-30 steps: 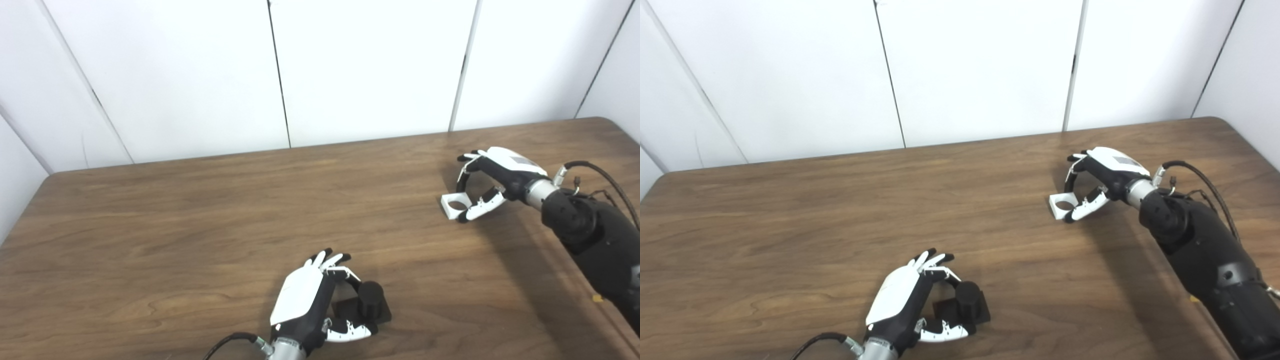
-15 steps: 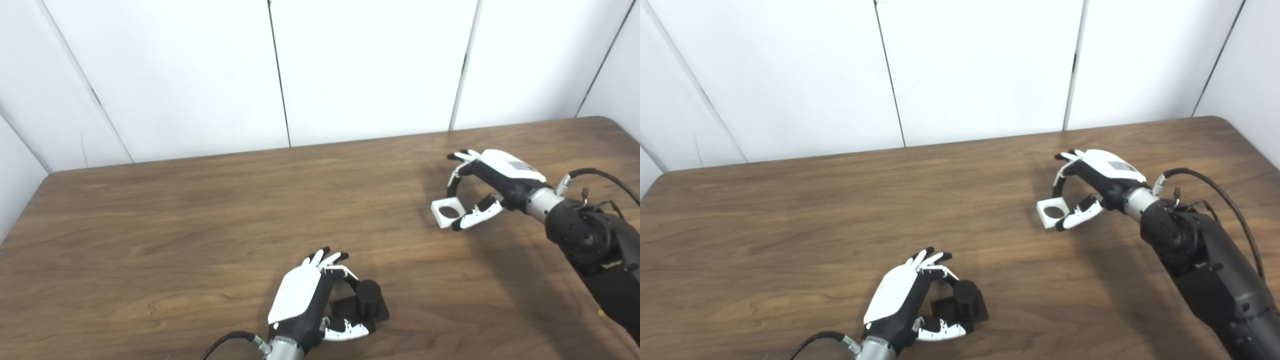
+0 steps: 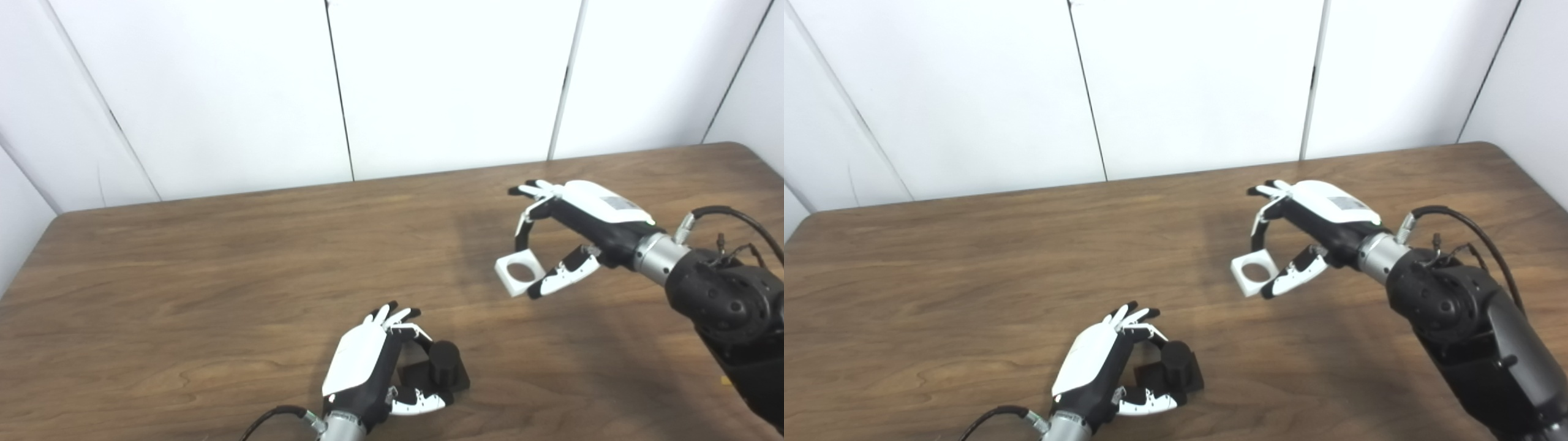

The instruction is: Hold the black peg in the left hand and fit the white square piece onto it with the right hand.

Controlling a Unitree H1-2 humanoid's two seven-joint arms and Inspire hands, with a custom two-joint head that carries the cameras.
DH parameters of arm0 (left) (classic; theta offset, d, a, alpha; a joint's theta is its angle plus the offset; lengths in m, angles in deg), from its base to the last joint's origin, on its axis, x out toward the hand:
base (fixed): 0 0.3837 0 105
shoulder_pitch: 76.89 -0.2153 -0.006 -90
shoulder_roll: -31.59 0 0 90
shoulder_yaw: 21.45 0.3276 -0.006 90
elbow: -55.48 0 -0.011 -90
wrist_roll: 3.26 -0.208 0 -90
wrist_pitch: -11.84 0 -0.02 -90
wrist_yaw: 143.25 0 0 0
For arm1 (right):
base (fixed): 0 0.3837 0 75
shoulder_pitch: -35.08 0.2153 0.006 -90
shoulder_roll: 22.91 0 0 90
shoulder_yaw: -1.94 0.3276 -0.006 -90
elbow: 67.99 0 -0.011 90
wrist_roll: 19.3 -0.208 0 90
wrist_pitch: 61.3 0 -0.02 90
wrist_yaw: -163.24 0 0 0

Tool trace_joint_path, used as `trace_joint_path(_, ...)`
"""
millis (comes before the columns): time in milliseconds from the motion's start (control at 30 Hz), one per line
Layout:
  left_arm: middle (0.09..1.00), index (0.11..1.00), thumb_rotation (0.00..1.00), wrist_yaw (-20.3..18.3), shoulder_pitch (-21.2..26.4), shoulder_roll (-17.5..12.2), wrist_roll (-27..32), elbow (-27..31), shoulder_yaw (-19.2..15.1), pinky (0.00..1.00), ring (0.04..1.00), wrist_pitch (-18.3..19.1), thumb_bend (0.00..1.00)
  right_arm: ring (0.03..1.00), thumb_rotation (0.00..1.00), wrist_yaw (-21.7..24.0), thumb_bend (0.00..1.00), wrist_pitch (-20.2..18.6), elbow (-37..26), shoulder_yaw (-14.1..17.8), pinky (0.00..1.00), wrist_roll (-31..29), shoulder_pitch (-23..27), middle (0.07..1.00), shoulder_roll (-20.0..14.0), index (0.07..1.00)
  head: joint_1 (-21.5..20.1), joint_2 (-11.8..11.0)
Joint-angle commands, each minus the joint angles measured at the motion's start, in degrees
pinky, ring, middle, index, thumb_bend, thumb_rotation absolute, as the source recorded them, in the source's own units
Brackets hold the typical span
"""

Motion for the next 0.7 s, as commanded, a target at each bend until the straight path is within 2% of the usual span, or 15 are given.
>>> trace_joint_path(0,0.907,0.490,0.07,0.4,0.7,-0.4,-1.2,-0.3,-0.8,1.00,0.997,0.5,0.52,1.000,0.16,2.2,0.52,-1.9,-4.2,-0.2,1.00,0.4,1.8,0.945,-0.5,0.493,-0.1,0.1)
trace_joint_path(300,0.900,0.490,0.07,0.7,0.9,-0.3,-1.4,-0.8,-0.7,1.00,0.991,0.3,0.52,1.000,0.16,8.1,0.52,-4.7,-10.1,-3.2,1.00,1.5,3.7,0.939,0.8,0.493,-0.1,0.2)
trace_joint_path(667,0.898,0.490,0.07,0.8,0.7,-0.1,-1.5,-0.9,-0.6,1.00,0.991,0.5,0.52,1.000,0.15,10.1,0.52,-4.8,-11.2,-6.2,1.00,3.5,4.3,0.936,4.7,0.492,-0.1,0.4)
